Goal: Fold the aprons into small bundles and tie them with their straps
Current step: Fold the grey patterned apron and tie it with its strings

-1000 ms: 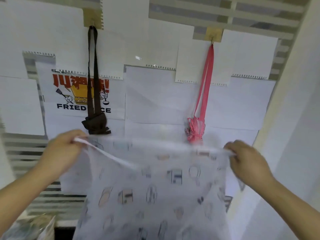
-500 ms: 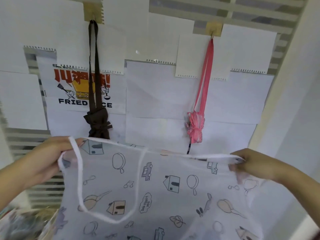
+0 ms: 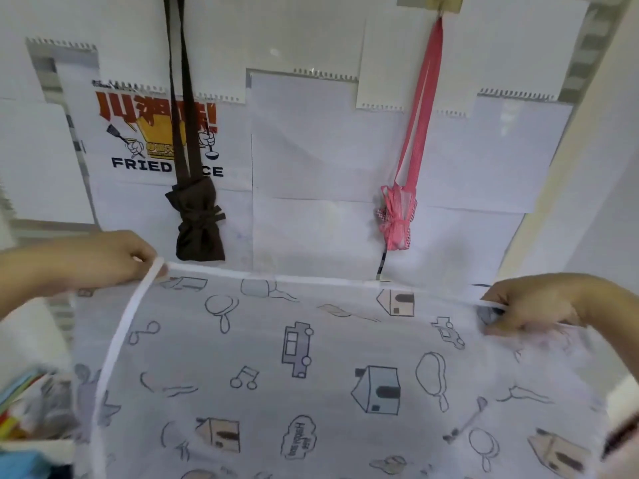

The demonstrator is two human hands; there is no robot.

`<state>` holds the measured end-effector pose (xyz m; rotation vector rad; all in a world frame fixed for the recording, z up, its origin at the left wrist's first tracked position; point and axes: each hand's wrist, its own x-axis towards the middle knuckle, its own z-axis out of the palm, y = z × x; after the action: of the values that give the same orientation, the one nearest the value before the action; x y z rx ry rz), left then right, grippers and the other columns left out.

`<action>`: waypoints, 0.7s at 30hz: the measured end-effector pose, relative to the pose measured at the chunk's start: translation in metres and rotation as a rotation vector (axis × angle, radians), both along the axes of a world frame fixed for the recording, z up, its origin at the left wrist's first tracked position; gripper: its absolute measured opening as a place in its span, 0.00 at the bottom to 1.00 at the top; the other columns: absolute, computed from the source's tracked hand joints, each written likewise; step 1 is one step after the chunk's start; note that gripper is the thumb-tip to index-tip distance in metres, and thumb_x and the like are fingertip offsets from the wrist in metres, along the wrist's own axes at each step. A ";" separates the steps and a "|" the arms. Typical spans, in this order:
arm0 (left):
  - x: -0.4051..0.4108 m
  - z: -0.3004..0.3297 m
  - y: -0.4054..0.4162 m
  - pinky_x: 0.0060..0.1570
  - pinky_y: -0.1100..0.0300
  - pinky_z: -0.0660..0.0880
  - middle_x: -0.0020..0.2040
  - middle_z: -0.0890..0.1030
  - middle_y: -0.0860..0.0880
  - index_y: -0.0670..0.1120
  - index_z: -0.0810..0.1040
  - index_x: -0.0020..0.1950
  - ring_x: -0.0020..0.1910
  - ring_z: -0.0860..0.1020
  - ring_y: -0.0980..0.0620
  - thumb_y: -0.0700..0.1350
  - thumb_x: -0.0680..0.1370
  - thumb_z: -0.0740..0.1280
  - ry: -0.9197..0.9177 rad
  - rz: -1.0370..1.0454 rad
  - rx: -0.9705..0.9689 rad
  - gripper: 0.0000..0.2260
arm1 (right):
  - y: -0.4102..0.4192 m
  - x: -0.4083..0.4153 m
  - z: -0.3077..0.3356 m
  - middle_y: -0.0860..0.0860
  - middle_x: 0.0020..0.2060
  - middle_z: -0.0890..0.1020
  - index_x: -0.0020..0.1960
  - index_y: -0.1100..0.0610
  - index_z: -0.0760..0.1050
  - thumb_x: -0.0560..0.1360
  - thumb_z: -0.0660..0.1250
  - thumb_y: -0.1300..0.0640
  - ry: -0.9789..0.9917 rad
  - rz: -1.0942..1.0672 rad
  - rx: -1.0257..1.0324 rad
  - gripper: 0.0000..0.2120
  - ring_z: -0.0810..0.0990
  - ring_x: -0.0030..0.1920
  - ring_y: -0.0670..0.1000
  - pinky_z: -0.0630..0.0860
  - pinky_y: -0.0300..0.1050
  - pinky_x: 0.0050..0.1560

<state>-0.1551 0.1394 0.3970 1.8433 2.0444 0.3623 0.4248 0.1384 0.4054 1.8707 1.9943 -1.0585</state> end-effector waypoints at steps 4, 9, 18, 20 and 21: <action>0.017 -0.046 0.013 0.24 0.59 0.70 0.34 0.81 0.48 0.51 0.82 0.39 0.25 0.76 0.48 0.54 0.83 0.66 0.132 -0.022 0.165 0.15 | 0.029 -0.008 -0.047 0.53 0.27 0.79 0.37 0.58 0.75 0.76 0.66 0.63 -0.079 -0.091 0.228 0.10 0.74 0.24 0.54 0.71 0.43 0.27; 0.027 -0.104 0.032 0.29 0.57 0.67 0.35 0.79 0.49 0.51 0.77 0.37 0.31 0.77 0.48 0.47 0.84 0.65 0.180 0.012 0.255 0.15 | 0.065 -0.009 -0.107 0.52 0.30 0.84 0.37 0.57 0.74 0.78 0.71 0.57 -0.215 -0.144 0.402 0.13 0.82 0.27 0.53 0.81 0.48 0.35; 0.044 -0.198 0.053 0.32 0.55 0.77 0.30 0.84 0.44 0.44 0.83 0.46 0.26 0.82 0.44 0.46 0.83 0.66 -0.154 0.236 0.058 0.10 | 0.090 -0.015 -0.218 0.49 0.39 0.73 0.39 0.52 0.78 0.81 0.66 0.47 -0.544 -0.078 0.637 0.14 0.75 0.39 0.56 0.70 0.45 0.40; 0.048 -0.224 0.059 0.37 0.48 0.83 0.34 0.86 0.42 0.39 0.81 0.49 0.32 0.86 0.40 0.42 0.84 0.64 -0.381 0.323 -0.028 0.10 | 0.096 -0.015 -0.244 0.50 0.37 0.77 0.41 0.53 0.78 0.81 0.66 0.47 -0.482 -0.196 0.579 0.13 0.78 0.37 0.57 0.73 0.45 0.41; 0.050 -0.239 0.062 0.41 0.45 0.84 0.37 0.87 0.41 0.38 0.80 0.51 0.37 0.87 0.39 0.42 0.84 0.64 -0.472 0.359 -0.058 0.09 | 0.099 -0.013 -0.257 0.52 0.36 0.79 0.42 0.54 0.78 0.81 0.65 0.48 -0.429 -0.270 0.540 0.13 0.79 0.36 0.57 0.75 0.46 0.42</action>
<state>-0.1052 0.2010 0.1576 1.2014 2.0038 0.7449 0.4118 0.2370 0.1480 2.4237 1.9169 -0.1138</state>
